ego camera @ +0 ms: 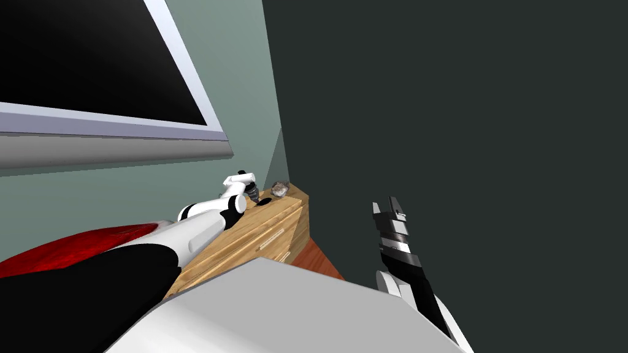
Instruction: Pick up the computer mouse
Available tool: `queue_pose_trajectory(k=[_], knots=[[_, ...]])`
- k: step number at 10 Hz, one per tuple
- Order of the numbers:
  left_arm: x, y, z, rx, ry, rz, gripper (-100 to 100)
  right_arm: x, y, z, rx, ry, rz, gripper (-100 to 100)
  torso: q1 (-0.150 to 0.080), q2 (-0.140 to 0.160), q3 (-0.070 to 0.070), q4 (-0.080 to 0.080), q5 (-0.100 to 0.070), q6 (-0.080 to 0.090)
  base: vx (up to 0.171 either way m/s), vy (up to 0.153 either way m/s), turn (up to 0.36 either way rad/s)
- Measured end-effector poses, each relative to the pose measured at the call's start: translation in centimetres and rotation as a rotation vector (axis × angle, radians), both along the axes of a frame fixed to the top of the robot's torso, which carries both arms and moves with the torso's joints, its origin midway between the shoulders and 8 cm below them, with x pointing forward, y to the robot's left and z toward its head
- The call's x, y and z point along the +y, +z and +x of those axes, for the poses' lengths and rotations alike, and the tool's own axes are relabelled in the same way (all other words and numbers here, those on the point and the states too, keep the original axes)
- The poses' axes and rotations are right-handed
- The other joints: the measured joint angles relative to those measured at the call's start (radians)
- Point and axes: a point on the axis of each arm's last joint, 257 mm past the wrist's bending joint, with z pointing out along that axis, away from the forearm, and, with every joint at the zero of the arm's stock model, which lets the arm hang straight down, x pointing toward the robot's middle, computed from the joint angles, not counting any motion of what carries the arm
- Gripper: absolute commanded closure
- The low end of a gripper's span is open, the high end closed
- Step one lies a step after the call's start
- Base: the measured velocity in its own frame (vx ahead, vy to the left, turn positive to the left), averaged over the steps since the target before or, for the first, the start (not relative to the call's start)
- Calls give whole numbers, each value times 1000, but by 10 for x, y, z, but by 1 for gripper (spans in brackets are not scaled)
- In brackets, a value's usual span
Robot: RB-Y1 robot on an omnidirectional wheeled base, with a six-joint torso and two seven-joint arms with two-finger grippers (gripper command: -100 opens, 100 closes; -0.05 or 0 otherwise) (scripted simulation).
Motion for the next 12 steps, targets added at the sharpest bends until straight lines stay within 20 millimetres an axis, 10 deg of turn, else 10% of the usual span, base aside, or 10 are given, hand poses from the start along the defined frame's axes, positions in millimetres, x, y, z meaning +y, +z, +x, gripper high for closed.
queue_pose_trajectory(k=[11, 12], knots=[[-33, -47, -44, 147, 46, -191, -100, 0, 0, 0, 0, 0, 0, 0, -4, 3, 2, 1, 0, -1, 36, 43, -40], [-33, -47, -44, 148, 46, -192, 0, 0, 0, 0, 0, 0, 0, 0, -5, 4, 2, 1, -1, -1, 0, 0, 0]])
